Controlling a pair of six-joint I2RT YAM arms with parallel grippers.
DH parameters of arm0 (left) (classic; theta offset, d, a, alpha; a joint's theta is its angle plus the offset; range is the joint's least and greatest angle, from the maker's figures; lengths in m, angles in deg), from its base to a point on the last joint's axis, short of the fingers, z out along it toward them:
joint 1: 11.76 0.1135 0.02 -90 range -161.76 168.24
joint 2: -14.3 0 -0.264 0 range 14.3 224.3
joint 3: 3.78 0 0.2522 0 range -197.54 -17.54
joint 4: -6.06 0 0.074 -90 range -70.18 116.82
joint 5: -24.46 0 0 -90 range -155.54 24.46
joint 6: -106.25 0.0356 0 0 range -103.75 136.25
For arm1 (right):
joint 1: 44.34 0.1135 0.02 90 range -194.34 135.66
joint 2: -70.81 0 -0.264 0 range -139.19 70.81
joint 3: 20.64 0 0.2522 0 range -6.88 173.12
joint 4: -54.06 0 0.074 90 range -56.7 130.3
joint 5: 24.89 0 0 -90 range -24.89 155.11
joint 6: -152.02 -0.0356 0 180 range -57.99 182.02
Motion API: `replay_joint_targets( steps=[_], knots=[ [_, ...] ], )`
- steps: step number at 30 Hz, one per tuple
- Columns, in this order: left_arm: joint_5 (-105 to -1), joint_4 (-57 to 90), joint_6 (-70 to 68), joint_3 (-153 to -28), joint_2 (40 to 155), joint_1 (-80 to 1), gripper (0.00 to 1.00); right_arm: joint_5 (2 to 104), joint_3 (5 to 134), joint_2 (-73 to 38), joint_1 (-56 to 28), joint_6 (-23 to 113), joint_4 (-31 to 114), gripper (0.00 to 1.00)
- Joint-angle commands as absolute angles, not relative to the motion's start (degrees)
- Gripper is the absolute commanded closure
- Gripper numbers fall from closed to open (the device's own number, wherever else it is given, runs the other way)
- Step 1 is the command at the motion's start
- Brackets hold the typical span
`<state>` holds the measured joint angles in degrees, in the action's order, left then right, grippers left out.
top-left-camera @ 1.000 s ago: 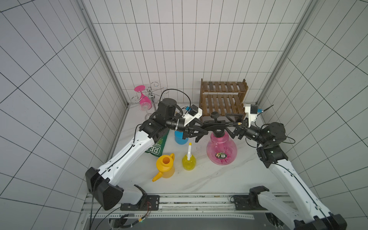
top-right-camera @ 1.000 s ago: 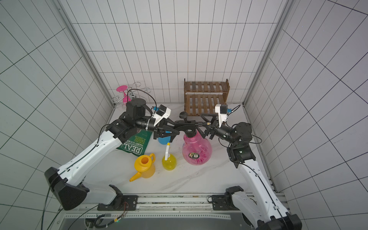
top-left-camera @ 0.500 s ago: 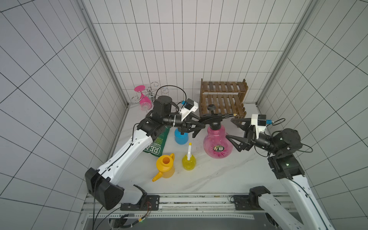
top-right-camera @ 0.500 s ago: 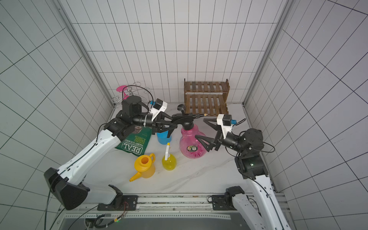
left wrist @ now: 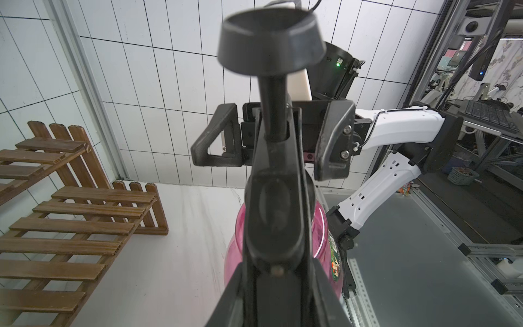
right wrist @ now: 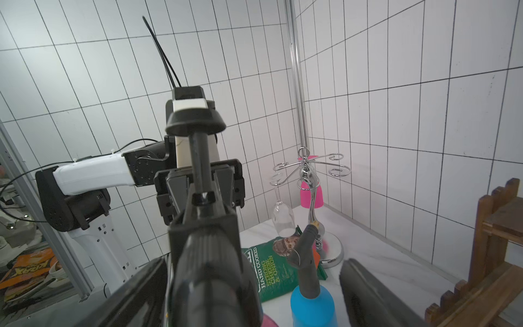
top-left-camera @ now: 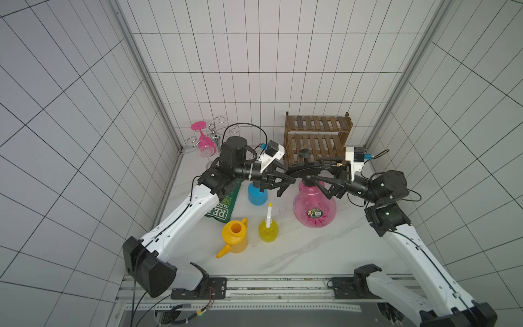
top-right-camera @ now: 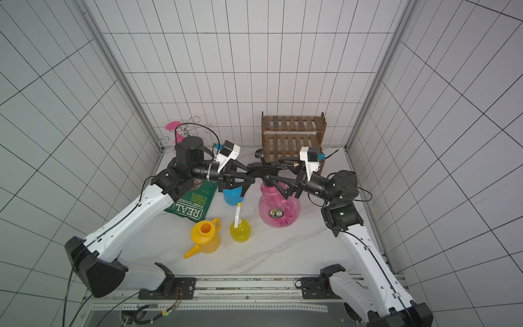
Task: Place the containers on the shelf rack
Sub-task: 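Pick up a container from the center of the board.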
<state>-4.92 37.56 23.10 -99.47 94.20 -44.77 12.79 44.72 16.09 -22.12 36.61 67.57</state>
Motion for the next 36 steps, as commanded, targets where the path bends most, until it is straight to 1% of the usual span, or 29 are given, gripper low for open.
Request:
replay_joint_targets(
  steps=[1,5,7,10,13,15,16,19,21,28,32,34,36],
  knots=[
    [-3.2,34.1,22.6,-99.6,94.0,-45.1,1.00,9.9,47.9,14.6,-21.4,30.5,77.4,0.10],
    [-3.2,33.7,21.9,-99.9,94.6,-45.1,1.00,7.8,49.1,13.7,-20.9,30.6,76.9,0.18],
    [-3.1,33.2,21.3,-99.9,94.9,-45.1,1.00,7.4,49.7,13.6,-20.5,30.9,76.6,0.23],
    [-2.9,32.7,20.7,-99.9,95.3,-45.2,1.00,6.7,50.2,13.1,-20.3,30.7,76.4,0.36],
    [-2.7,32.4,20.2,-100.0,95.4,-45.2,1.00,5.9,50.1,13.0,-20.1,30.4,76.5,0.51],
    [-2.6,32.1,19.7,-100.1,95.6,-45.2,1.00,5.6,50.1,13.0,-20.1,30.3,76.5,0.56],
    [-2.4,31.9,19.5,-100.2,95.6,-45.1,1.00,5.6,50.0,13.0,-20.1,30.2,76.4,0.56],
    [-1.9,31.3,18.7,-100.3,95.8,-45.1,1.00,5.7,50.2,13.2,-20.0,30.6,74.0,0.38],
    [-1.5,31.1,18.5,-100.5,95.8,-45.1,1.00,4.7,50.3,13.3,-20.1,32.0,72.4,0.37],
    [-1.2,31.2,18.5,-100.5,96.0,-44.9,1.00,2.5,51.8,13.6,-20.0,33.3,70.7,0.58],
    [-1.5,31.1,18.4,-100.5,96.1,-44.7,1.00,3.1,51.9,14.3,-20.0,33.5,71.2,0.78],
    [-1.8,31.1,18.2,-100.5,96.1,-44.7,1.00,3.5,51.9,14.9,-20.0,33.7,71.2,0.85],
    [-1.9,31.1,18.0,-100.5,96.2,-44.7,0.97,3.9,51.9,15.2,-20.0,34.0,71.2,0.90]
  ],
)
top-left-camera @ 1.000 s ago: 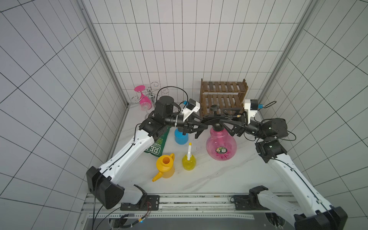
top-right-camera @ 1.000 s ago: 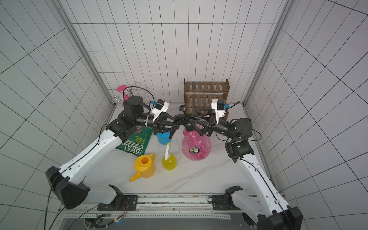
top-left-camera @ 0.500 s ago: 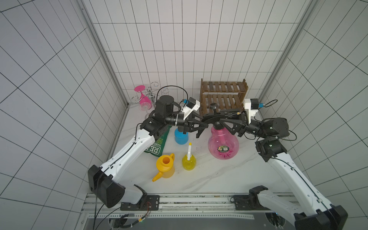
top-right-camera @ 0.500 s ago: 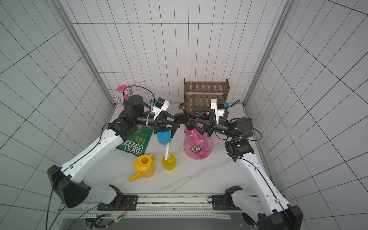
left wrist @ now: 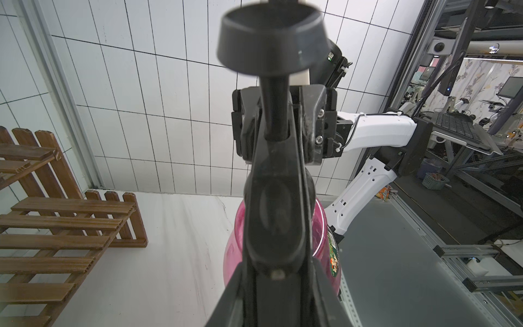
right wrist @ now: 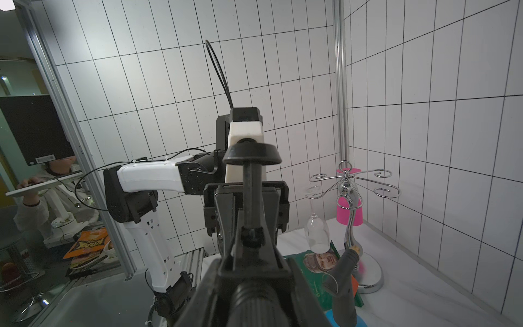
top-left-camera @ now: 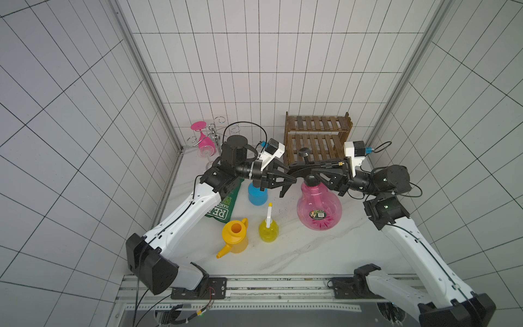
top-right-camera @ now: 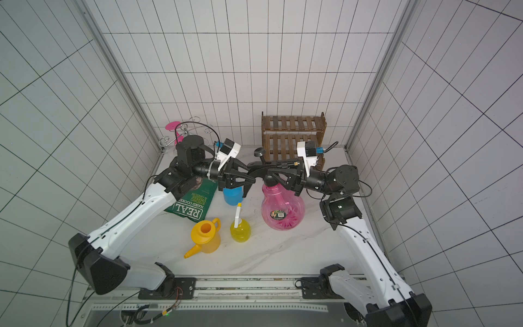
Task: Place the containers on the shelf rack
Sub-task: 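Pick up a container from the center of the board, then place the container on the shelf.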
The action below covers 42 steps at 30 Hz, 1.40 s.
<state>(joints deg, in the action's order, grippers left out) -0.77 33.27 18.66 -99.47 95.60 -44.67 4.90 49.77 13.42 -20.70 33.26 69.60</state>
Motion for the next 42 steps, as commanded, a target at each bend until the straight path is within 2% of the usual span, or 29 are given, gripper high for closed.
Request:
replay_joint_targets(
  steps=[1,2,3,9,10,14,18,23,30,35,42],
  knots=[
    [-2.1,30.9,17.7,-100.5,96.1,-44.7,0.86,4.2,52.0,15.5,-20.0,34.4,70.9,0.95],
    [-2.3,30.8,17.7,-100.4,96.1,-44.7,0.78,4.4,52.2,15.6,-20.0,34.7,70.3,1.00],
    [-2.4,30.8,17.3,-100.5,96.1,-44.7,0.70,4.5,52.3,15.7,-20.0,35.2,69.8,1.00],
    [-7.1,30.5,15.9,-100.8,94.9,-44.5,0.04,9.5,51.0,18.2,-20.3,38.3,68.8,1.00],
    [-8.5,30.5,15.4,-100.9,94.4,-44.0,0.02,10.7,50.8,18.9,-20.5,39.4,68.2,1.00],
    [-16.6,31.2,13.4,-101.6,91.6,-41.1,0.02,15.2,49.8,20.9,-23.2,41.9,67.3,1.00],
    [-32.1,37.3,11.5,-102.8,86.7,-38.8,0.02,23.9,49.0,19.9,-29.4,41.2,74.6,1.00],
    [-42.6,38.4,8.6,-95.9,79.0,-38.6,0.02,33.3,55.2,7.7,-36.9,37.7,89.7,1.00],
    [-50.9,29.5,3.1,-77.4,64.0,-38.4,0.01,34.9,75.7,-15.5,-41.1,43.0,100.3,1.00],
    [-50.4,31.4,3.7,-75.0,59.9,-38.4,0.01,35.0,92.6,-29.8,-42.8,45.0,99.9,1.00],
    [-49.8,31.1,4.4,-74.3,60.3,-38.2,0.01,38.2,117.4,-46.8,-43.6,46.2,93.1,1.00]
  ],
)
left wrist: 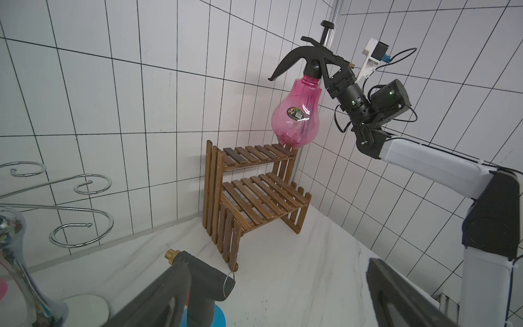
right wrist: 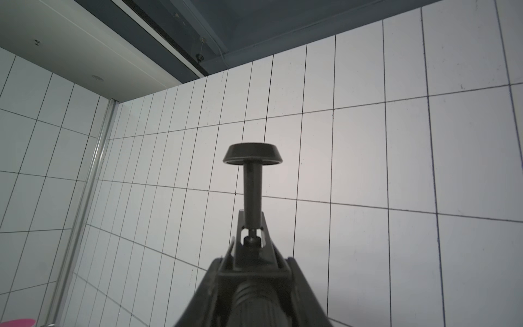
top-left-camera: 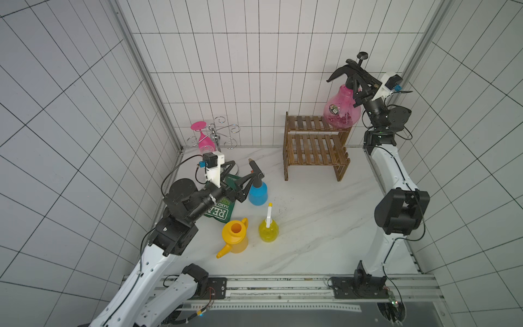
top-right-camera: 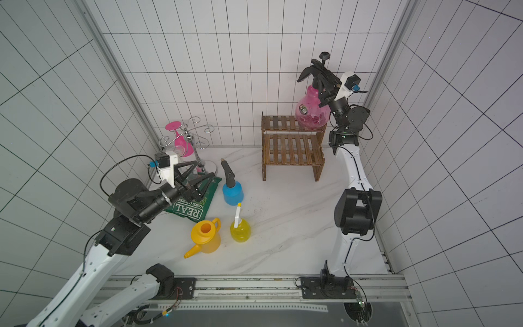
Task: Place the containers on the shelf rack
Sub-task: 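Place the container on the shelf.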
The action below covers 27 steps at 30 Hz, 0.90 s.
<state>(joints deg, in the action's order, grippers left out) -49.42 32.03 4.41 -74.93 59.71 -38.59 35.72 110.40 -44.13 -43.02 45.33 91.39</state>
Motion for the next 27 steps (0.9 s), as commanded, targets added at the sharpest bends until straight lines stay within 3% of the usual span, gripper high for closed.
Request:
replay_joint_targets(
  steps=[1,9,27],
  knots=[
    [-49.6,31.0,4.2,-74.3,60.7,-38.3,0.01,38.7,120.1,-48.6,-43.7,45.9,92.6,1.00],
    [-48.4,30.3,4.4,-75.6,64.7,-38.2,0.01,41.3,132.6,-58.7,-43.6,45.3,89.4,1.00],
    [-46.8,27.5,4.8,-76.5,69.2,-38.2,0.01,43.3,137.5,-62.7,-42.8,48.7,80.7,1.00]
  ],
)
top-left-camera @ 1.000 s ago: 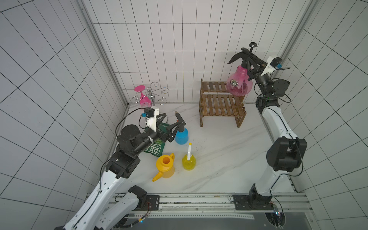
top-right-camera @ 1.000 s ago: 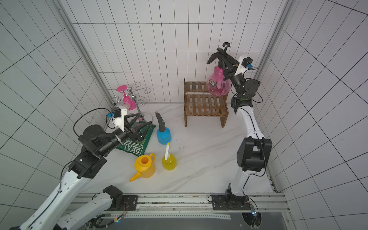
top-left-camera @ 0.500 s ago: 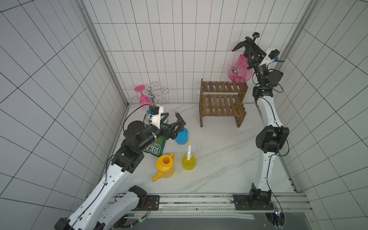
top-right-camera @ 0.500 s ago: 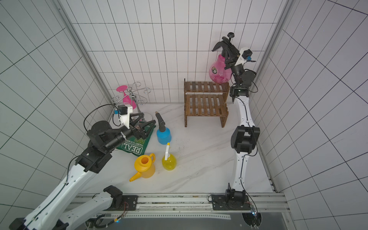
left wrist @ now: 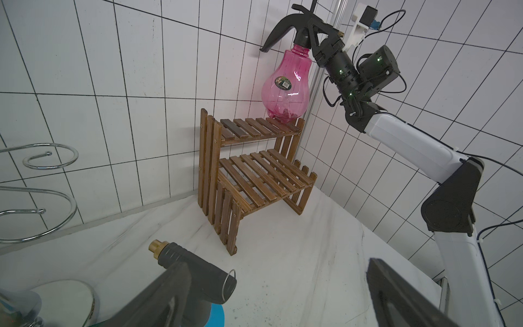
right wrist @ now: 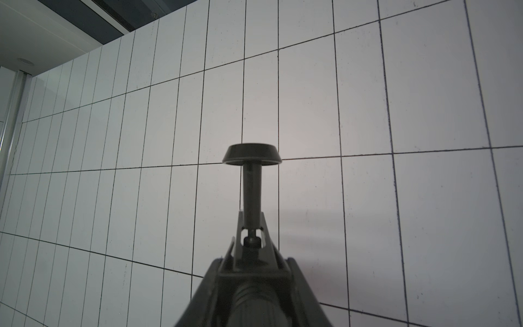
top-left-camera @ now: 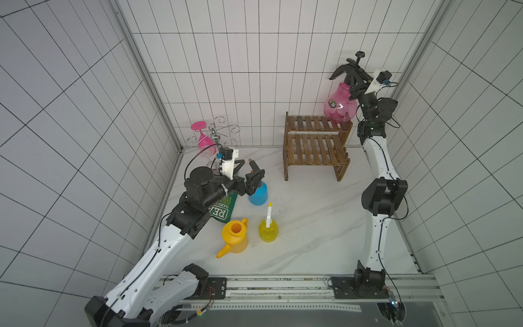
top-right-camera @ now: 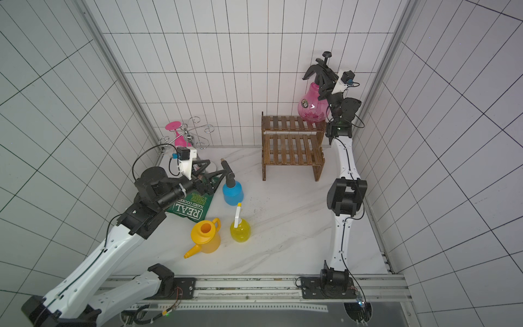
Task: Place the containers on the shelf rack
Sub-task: 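Place the container on the shelf.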
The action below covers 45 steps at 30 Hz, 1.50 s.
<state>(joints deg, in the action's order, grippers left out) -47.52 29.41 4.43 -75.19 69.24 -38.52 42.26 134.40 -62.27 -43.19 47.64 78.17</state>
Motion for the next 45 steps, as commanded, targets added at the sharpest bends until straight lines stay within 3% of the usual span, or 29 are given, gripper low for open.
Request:
replay_joint_targets(
  steps=[1,15,28,43,44,45],
  knots=[
    [-46.8,27.5,4.8,-76.5,69.1,-38.2,0.01,43.2,137.5,-62.8,-42.8,49.1,80.5,1.00],
    [-46.8,27.9,4.4,-75.9,68.1,-38.1,0.01,43.7,138.6,-64.9,-41.5,50.0,79.1,0.97],
    [-47.1,27.9,3.8,-75.5,66.7,-38.1,0.01,43.0,137.0,-63.7,-40.9,49.7,79.5,0.55],
    [-47.4,28.0,3.5,-75.1,65.4,-38.1,0.01,43.2,132.5,-60.8,-40.8,49.9,82.0,0.33],
    [-47.5,27.9,3.6,-75.0,65.4,-38.1,0.01,43.4,131.4,-60.3,-40.9,49.9,82.4,0.26],
    [-47.5,27.9,3.6,-75.0,65.3,-38.0,0.01,43.5,130.2,-59.6,-40.9,49.9,83.0,0.06]
  ],
)
